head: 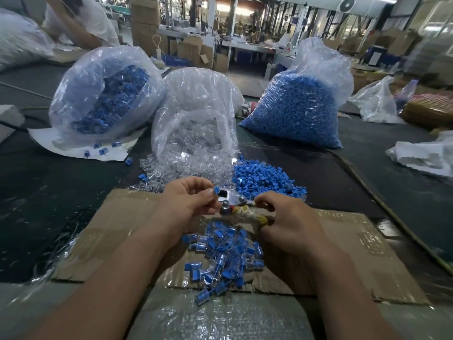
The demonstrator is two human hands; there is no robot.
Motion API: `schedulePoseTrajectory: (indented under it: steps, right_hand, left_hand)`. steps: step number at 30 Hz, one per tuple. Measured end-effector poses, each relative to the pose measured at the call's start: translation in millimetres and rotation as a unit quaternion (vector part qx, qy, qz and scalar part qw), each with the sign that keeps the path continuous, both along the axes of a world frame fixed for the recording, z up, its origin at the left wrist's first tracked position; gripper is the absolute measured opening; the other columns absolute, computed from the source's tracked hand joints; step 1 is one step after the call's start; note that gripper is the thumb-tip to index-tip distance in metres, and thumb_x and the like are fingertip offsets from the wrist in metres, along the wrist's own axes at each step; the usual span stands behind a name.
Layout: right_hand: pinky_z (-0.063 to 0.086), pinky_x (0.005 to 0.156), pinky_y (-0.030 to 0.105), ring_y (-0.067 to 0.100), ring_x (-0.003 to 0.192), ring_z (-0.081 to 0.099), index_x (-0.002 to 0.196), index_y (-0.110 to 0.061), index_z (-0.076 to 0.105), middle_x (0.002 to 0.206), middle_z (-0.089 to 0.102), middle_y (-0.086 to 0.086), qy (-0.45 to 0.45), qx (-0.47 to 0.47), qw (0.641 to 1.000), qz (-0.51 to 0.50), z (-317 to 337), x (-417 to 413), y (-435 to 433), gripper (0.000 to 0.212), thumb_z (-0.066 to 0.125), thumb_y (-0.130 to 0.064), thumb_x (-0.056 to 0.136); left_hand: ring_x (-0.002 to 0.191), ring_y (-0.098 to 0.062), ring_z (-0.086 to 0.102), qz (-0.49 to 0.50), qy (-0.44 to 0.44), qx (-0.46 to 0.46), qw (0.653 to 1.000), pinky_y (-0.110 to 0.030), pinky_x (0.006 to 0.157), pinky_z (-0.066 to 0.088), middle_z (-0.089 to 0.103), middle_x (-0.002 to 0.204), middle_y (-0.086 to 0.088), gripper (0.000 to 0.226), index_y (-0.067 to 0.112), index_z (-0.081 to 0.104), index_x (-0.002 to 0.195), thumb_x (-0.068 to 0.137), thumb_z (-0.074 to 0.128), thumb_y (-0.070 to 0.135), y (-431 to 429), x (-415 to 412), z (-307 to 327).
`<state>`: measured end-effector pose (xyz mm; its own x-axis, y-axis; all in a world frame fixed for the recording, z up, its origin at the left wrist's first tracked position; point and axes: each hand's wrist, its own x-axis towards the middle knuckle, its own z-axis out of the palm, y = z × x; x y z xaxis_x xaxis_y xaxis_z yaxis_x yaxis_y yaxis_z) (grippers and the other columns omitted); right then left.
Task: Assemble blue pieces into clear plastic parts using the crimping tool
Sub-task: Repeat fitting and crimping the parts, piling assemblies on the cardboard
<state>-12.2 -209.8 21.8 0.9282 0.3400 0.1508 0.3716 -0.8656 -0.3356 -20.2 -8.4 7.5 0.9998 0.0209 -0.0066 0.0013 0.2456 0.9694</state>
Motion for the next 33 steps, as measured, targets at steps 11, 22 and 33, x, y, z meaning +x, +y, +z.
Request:
schedulePoseTrajectory:
  steps: [11, 22, 33]
  right_hand:
    - [0.033, 0.068, 0.02, 0.007, 0.089, 0.045, 0.106, -0.025, 0.052, 0.096, 0.048, -0.011, -0.04, 0.113, 0.993, -0.021, -3, 0, 1, 0.041, 0.061, -0.005, 0.072]
    - [0.039, 0.075, 0.025, 0.01, 0.09, 0.048, 0.106, -0.025, 0.052, 0.099, 0.053, -0.006, 0.012, 0.12, 0.993, 0.02, -3, -1, 5, 0.041, 0.062, -0.003, 0.072]
    - [0.037, 0.075, 0.026, 0.01, 0.088, 0.045, 0.113, -0.022, 0.056, 0.095, 0.049, -0.007, 0.004, 0.093, 0.995, 0.027, -4, 0, 6, 0.041, 0.064, -0.014, 0.074]
  left_hand:
    - [0.065, -0.013, 0.068, 0.028, -0.069, 0.045, 0.996, -0.019, 0.057, 0.053, 0.069, 0.066, -0.002, 0.012, 0.005, 0.058, 0.082, 0.084, 0.053, -0.005, -5, -3, 2]
    - [0.062, -0.009, 0.066, 0.056, -0.132, 0.108, 0.984, -0.015, 0.055, 0.051, 0.069, 0.065, 0.003, 0.018, 0.009, 0.06, 0.079, 0.083, 0.055, -0.007, -10, -5, 0]
    - [0.058, -0.004, 0.064, 0.057, -0.146, 0.124, 0.98, -0.015, 0.054, 0.051, 0.067, 0.062, 0.007, 0.02, 0.01, 0.059, 0.077, 0.083, 0.055, -0.009, -12, -6, 2]
